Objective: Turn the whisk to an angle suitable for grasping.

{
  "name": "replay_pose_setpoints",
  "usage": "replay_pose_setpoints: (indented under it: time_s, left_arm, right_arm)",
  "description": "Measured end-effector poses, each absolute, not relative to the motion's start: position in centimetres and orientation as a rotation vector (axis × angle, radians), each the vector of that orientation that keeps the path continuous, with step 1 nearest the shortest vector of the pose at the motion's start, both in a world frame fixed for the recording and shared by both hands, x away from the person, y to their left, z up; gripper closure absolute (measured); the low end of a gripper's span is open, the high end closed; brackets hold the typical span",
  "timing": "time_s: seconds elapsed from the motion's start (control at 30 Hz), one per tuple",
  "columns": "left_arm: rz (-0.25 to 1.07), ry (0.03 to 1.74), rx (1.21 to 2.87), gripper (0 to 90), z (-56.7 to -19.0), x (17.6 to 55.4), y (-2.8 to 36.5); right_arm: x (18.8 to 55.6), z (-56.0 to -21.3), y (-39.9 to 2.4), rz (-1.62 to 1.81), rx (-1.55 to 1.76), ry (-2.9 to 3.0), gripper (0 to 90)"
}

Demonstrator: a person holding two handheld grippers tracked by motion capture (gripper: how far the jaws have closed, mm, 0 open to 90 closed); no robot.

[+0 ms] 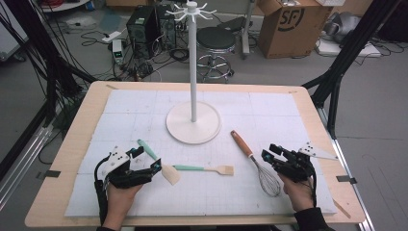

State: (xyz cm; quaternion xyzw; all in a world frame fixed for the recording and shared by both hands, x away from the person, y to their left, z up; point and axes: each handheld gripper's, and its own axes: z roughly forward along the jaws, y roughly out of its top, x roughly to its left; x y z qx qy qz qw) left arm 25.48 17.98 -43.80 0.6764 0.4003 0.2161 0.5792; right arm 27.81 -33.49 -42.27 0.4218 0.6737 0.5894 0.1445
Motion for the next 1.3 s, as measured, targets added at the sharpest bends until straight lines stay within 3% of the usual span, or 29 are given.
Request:
replay_pose_setpoints:
  time_s: [0.2, 0.67, 0.87, 1.3]
  left_arm:
    - [0.505, 0.942, 1.584, 17.2, -43.8, 25.5, 18.0]
    - [0.508, 0.937, 1.584, 17.2, -43.8, 25.4, 17.9]
    - [0.506, 0.939, 1.580, 17.2, -43.7, 25.3, 18.0]
    - [0.515, 0.945, 1.563, 17.2, -43.5, 25.0, 18.3]
  right_arm:
    - [28.2, -42.2, -33.5, 1.682, 1.257, 1.971, 69.3]
    - [29.6, -42.2, -33.7, 1.683, 1.330, 2.017, 84.7]
    - [31.0, -41.6, -33.3, 1.665, 1.330, 2.094, 89.2]
    - [33.2, -40.6, -31.9, 1.692, 1.359, 2.148, 89.4]
